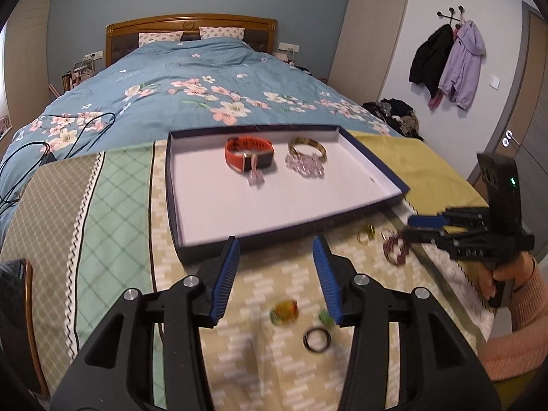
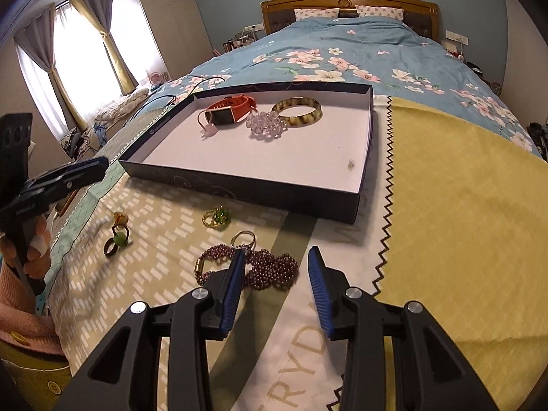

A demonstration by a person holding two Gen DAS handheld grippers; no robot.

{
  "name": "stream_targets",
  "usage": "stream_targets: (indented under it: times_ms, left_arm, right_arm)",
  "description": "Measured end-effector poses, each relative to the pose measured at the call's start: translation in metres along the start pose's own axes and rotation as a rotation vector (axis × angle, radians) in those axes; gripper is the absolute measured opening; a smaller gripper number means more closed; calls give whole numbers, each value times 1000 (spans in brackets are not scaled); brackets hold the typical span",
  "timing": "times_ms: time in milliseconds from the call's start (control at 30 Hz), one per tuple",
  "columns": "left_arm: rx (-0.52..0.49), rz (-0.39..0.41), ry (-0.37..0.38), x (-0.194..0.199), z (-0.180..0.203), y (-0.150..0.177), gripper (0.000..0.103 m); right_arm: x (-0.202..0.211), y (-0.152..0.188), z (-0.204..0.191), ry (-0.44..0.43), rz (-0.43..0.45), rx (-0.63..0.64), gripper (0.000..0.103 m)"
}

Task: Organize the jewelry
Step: 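Withdraw both tools from the box toward the remaining rings and bracelet, then grasp the black ring with the left tool while the right tool grasps the purple bead bracelet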

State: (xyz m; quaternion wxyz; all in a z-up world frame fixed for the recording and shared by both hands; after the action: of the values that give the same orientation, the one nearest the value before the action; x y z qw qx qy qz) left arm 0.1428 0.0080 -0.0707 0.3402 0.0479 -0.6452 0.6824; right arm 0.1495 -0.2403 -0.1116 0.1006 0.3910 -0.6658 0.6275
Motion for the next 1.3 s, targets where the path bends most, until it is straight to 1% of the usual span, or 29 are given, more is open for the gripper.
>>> stream_targets:
  times_ms: [133,233,333,400,500,567,733,767,833,967,1133,1300]
  left_arm:
    - [-26,-29,51,7,12,16,44]
    - [-46,-64,85,9,22,31,44]
    - [-36,-98,91,8,26,43,44]
    - [-27,-115,95,8,27,49,43]
    - [-13,-137,88,6,25,55,42]
    - [3,-162,82,3,24,60,41]
    - [-17,-168,72,3,26,59,38]
    - [-20,-172,66,1,27,59,36]
    - [-30,-177,55,-2,27,59,28]
    - [-40,-179,37,-5,28,58,22]
    - [-73,-174,21,-5,34,58,22]
    - [-70,-168,21,-3,36,58,22]
  right_arm:
    - [0,1,-3,12,0,18,35]
    - [1,2,-6,18,-4,37,28]
    - [2,3,-8,22,-5,46,24]
    - [3,4,-10,18,-6,44,16]
    - [5,5,-12,14,-4,47,10]
    - [6,6,-14,10,-1,41,9]
    - [15,4,-19,-24,19,22,8]
    - [18,3,-21,-36,28,19,7]
    - [23,1,-25,-44,44,24,7]
    - [29,-4,-32,-59,65,31,7]
    - [31,-10,-39,-80,82,40,7]
    - [35,-13,-45,-98,100,43,7]
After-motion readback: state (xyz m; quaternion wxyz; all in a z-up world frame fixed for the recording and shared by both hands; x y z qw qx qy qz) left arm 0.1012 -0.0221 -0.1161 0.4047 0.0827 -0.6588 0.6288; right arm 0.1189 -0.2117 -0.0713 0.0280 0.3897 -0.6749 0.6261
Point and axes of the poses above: each gripper's, at about its wrist camera, not at the fingertips, and x roughly against the way its jaws point, z to its right, y to its underside, the point moved 1 cm from there along -x, roughly the way its jaws point, and after that the axes turned 11 degrees about z, right-handed, at the moved point
